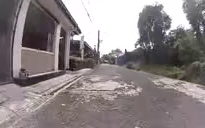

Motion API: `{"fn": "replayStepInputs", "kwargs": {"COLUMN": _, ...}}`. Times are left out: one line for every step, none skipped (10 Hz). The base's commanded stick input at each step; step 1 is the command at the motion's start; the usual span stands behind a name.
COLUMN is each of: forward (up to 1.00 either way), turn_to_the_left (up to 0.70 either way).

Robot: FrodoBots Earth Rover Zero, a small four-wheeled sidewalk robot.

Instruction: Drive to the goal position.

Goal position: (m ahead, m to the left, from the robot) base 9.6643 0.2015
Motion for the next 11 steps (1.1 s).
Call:
{"fn": "replayStepInputs", "kwargs": {"forward": 1.0, "turn_to_the_left": 0.0}}
{"fn": "replayStepInputs", "kwargs": {"forward": 1.0, "turn_to_the_left": 0.0}}
{"fn": "replayStepInputs", "kwargs": {"forward": 1.0, "turn_to_the_left": 0.0}}
{"fn": "replayStepInputs", "kwargs": {"forward": 1.0, "turn_to_the_left": 0.0}}
{"fn": "replayStepInputs", "kwargs": {"forward": 1.0, "turn_to_the_left": 0.0}}
{"fn": "replayStepInputs", "kwargs": {"forward": 1.0, "turn_to_the_left": 0.0}}
{"fn": "replayStepInputs", "kwargs": {"forward": 1.0, "turn_to_the_left": 0.0}}
{"fn": "replayStepInputs", "kwargs": {"forward": 1.0, "turn_to_the_left": 0.0}}
{"fn": "replayStepInputs", "kwargs": {"forward": 1.0, "turn_to_the_left": 0.0}}
{"fn": "replayStepInputs", "kwargs": {"forward": 1.0, "turn_to_the_left": 0.0}}
{"fn": "replayStepInputs", "kwargs": {"forward": 1.0, "turn_to_the_left": 0.0}}
